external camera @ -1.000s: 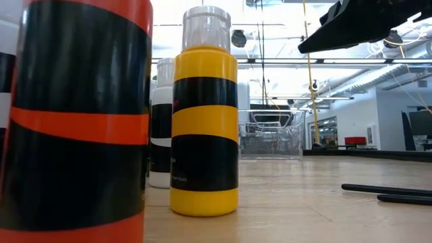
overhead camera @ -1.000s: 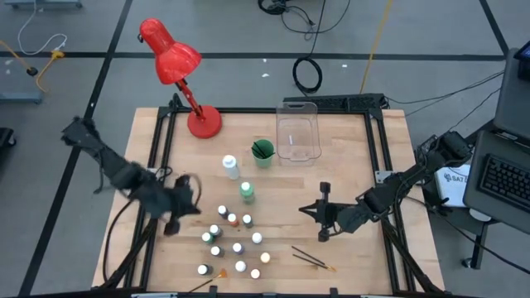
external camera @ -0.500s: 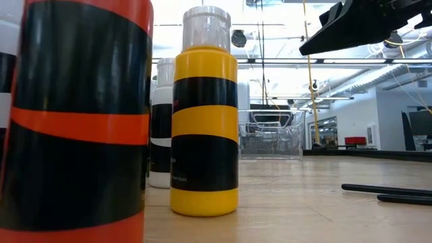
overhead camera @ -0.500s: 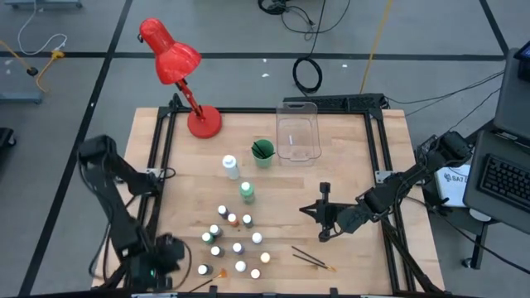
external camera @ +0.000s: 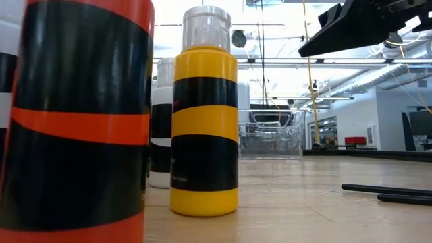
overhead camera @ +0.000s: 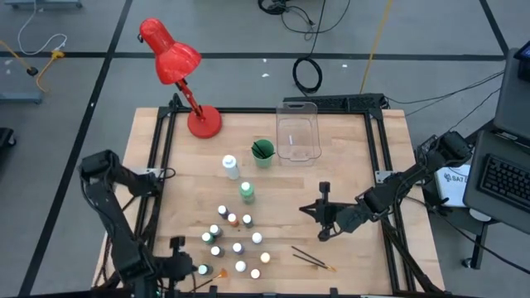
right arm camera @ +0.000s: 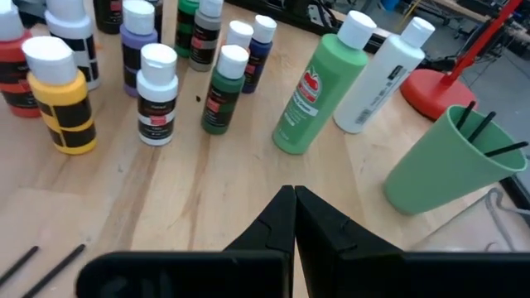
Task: Pick & Place Paint Supplies
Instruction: Put the orange paint brush into the green cup
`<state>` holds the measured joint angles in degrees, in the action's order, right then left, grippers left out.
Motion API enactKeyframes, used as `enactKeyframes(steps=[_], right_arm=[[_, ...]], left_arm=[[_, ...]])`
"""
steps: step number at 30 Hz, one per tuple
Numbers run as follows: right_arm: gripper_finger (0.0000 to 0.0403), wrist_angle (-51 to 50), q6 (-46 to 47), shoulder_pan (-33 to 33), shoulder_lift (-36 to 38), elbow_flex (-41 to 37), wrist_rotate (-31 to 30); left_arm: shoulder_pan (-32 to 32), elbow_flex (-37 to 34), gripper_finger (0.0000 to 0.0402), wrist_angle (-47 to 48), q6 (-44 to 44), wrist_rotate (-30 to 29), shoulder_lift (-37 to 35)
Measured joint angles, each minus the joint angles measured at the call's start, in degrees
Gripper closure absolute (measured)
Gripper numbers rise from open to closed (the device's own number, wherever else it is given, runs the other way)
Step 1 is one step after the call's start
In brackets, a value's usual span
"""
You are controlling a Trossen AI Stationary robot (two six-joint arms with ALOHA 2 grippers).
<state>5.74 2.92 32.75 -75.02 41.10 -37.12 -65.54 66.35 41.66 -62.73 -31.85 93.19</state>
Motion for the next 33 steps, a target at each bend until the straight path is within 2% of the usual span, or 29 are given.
enactKeyframes(steps=[2,6,9,11,14,17,19,22,25,27,29,33], right_arm=[[0.0403,-0.02,1.14,0.37,0.13,0.00,0.52],[0.0403,0.01,3.77,0.65,0.65,0.00,5.25],[0.0403,-0.40,8.92,0.56,1.11,0.21,8.95],[0.0403,-2.64,12.36,0.26,1.66,1.00,13.40],[0.0403,-12.44,19.10,1.12,1.79,4.02,17.52],[0.0403,-24.59,28.77,3.82,0.98,8.01,18.20],[0.0403,-30.93,35.86,6.21,0.07,10.55,21.28],[0.0403,-36.65,47.39,10.42,-1.62,12.99,26.66],[0.0403,-36.76,53.77,13.91,-3.24,13.16,28.28],[0.0403,-32.64,54.90,14.76,-4.92,13.16,27.65],[0.0403,-27.72,53.23,14.79,-7.06,13.18,25.76],[0.0401,-18.28,44.03,12.38,-11.93,13.35,25.02]], left_arm=[[0.00,0.00,0.0401,2.55,4.18,-5.32,-3.87],[1.96,-0.22,0.0401,7.37,10.85,-15.65,-14.71],[8.14,-2.04,0.0401,7.31,16.31,-20.79,-23.16],[14.29,-4.92,0.0401,2.74,22.86,-21.92,-28.01],[24.17,-13.27,0.0401,-11.65,38.55,-17.05,-34.09],[32.87,-23.24,0.0401,-29.75,53.45,-2.97,-39.61],[37.90,-28.57,0.0401,-38.87,59.36,6.71,-42.57],[43.80,-34.42,0.0401,-45.50,62.25,15.05,-46.07],[47.32,-38.37,0.0401,-49.20,62.93,16.59,-47.75],[48.62,-41.54,0.0401,-51.77,63.99,16.21,-47.77],[49.35,-45.20,0.0399,-56.55,64.21,15.89,-47.42],[50.09,-52.20,0.0397,-66.81,66.04,15.89,-47.33]])
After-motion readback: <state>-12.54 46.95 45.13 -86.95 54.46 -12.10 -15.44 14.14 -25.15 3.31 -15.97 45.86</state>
